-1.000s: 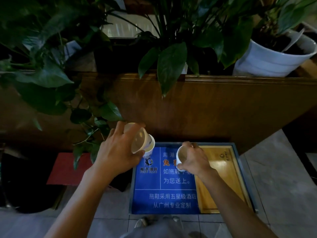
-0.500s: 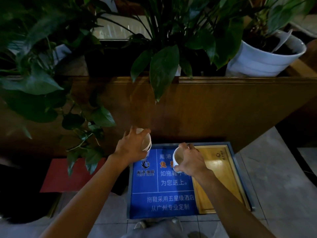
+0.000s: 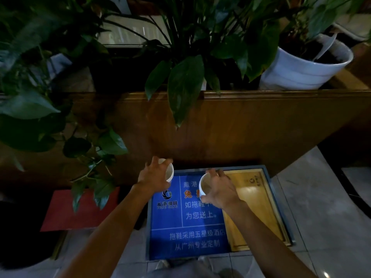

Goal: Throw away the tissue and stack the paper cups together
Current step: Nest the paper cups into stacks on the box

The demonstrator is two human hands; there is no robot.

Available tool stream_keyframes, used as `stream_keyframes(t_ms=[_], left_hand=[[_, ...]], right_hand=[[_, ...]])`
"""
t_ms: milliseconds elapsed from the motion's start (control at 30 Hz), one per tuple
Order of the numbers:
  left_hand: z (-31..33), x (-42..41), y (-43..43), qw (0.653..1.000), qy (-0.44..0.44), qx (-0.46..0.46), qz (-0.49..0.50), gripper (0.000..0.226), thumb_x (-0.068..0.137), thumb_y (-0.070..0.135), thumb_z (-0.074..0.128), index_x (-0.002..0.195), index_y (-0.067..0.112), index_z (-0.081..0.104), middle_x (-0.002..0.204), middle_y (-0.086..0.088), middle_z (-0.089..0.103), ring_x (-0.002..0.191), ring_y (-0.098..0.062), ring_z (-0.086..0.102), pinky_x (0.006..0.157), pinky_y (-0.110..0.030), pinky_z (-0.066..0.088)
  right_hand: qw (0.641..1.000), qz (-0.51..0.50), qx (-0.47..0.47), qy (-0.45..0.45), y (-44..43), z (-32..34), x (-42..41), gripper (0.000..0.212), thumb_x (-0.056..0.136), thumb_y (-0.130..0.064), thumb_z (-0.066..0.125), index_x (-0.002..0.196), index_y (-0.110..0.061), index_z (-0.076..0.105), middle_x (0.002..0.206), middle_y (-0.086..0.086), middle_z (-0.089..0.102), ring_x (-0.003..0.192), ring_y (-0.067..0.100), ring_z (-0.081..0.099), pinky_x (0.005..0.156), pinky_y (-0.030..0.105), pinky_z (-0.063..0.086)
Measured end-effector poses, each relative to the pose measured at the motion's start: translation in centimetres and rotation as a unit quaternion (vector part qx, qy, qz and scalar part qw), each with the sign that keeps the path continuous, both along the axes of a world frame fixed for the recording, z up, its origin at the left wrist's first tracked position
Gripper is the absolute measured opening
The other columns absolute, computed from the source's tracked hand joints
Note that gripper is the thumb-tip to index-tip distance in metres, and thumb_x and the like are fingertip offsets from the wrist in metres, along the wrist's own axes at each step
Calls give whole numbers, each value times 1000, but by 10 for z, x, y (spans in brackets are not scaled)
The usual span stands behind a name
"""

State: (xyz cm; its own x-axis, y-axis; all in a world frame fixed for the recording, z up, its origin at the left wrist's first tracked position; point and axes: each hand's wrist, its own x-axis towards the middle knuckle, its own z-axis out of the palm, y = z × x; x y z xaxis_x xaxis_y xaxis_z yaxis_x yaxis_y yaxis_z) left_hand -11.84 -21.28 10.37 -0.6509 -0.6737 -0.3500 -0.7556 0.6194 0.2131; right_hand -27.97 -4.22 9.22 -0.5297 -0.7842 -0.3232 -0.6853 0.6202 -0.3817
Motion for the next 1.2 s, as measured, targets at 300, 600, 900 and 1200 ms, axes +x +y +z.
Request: stream_keyframes(t_ms=[300,600,900,1200], left_hand=[[0,12,4,1000,-26,7,2,87,65,42,81,135,42,30,135,-7,33,121,-35,43,86,-43,52],[2,14,8,1000,-10,24,17,90,63,41,85,136,41,33,137,-8,36,120,-38,45,88,-47,54],[10,11,7,999,-26,37,25,91,64,37,86,137,40,32,138,-9,36,121,-37,48,92,-49,53],[12,8,5,998,-9,49,38,94,63,38,86,139,37,31,138,-12,37,120,-38,49,92,-47,53]], right_hand=[[999,20,32,-2,-1,2,-2,116,56,-44,88,148,-19,24,143,8,38,129,33,44,98,39,50],[997,71,32,-3,-38,15,0,101,53,-41,89,139,-26,38,127,10,48,113,33,55,89,38,51],[995,97,38,8,-88,18,17,89,50,-38,91,125,-25,45,123,9,51,112,35,55,88,42,52],[995,72,64,26,-97,10,20,92,50,-44,89,126,-19,44,122,11,54,111,34,58,86,40,50]])
